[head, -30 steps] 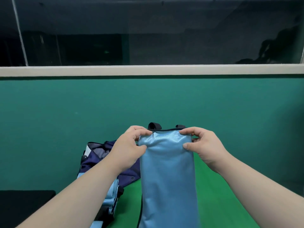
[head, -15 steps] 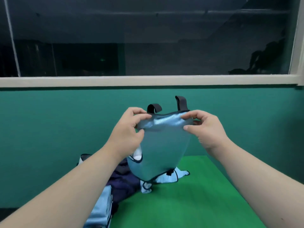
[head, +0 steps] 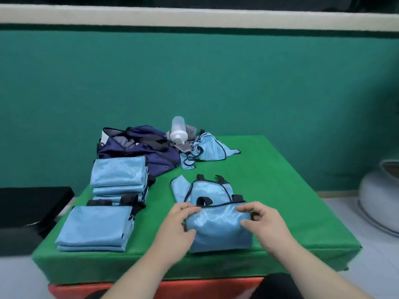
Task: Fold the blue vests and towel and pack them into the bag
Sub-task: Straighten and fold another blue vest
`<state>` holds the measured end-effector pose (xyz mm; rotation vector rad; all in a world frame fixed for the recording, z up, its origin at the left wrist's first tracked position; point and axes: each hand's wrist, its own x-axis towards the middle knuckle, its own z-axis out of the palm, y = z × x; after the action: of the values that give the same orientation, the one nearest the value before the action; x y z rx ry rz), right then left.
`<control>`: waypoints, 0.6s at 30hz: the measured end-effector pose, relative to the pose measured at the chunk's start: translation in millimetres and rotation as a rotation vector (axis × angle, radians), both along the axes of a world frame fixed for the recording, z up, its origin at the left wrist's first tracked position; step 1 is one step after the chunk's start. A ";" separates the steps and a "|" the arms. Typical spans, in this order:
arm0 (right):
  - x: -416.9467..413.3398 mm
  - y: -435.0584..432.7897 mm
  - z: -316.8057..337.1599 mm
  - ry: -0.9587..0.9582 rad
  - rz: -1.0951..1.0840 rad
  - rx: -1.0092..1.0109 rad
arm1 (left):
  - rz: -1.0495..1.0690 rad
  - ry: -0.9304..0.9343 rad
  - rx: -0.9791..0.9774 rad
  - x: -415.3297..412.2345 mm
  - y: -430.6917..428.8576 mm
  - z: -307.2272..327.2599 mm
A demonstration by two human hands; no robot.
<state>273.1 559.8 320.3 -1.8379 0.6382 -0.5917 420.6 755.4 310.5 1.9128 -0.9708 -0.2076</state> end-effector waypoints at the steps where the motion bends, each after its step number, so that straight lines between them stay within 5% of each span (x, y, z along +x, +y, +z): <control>1: 0.9 0.0 -7.9 0.020 -0.010 -0.001 | 0.016 0.038 -0.008 -3.8 -0.4 -7.0; 18: 35.3 -7.3 -60.2 0.415 -0.003 -0.374 | 0.009 0.000 0.173 26.3 -22.6 -65.9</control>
<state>308.4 552.4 260.1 -2.3419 0.8453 -0.3455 446.9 732.9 244.6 2.0739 -0.9705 -0.2942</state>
